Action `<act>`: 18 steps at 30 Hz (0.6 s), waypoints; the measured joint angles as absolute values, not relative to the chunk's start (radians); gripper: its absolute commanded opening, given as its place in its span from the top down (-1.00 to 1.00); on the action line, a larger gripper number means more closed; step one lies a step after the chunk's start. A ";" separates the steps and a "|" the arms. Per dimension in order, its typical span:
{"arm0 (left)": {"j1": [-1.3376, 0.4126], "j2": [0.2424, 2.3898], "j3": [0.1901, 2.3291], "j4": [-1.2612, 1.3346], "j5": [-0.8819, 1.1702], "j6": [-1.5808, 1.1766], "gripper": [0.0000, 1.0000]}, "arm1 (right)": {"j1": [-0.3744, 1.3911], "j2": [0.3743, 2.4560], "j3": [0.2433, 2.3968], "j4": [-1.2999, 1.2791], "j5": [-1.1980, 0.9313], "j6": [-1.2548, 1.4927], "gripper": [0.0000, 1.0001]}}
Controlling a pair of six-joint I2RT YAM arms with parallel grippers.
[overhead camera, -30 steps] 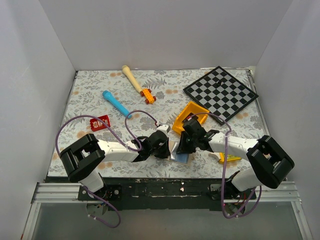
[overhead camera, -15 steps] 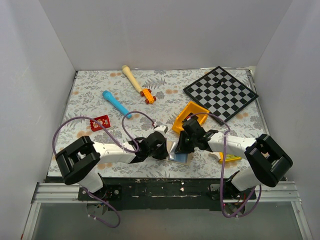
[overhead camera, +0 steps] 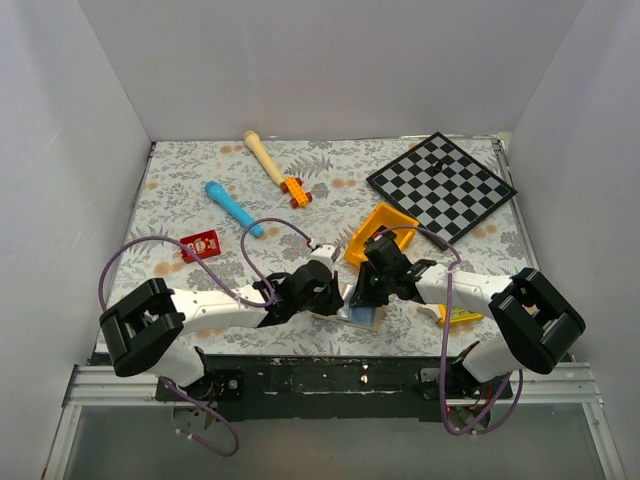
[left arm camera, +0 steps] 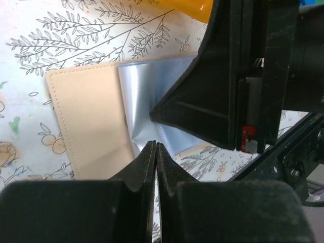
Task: Put the credit cards into the card holder
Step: Open the card holder at the center of the board.
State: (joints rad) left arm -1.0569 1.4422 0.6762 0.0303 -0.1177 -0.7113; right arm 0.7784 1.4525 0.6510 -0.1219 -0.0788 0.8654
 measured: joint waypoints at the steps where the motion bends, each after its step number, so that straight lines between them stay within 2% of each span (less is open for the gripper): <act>1: -1.057 1.458 0.686 0.031 -0.117 -0.708 1.00 | 0.778 1.452 0.651 -0.122 -0.079 0.865 0.59; 18: -1.057 1.623 0.731 0.096 -0.071 -0.677 1.00 | 0.778 1.443 0.636 -0.108 -0.071 0.883 0.60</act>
State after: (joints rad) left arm -1.0569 1.6234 0.7311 0.0956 -0.0711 -0.6765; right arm 0.7784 1.4433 0.6365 -0.1081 -0.0708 0.8833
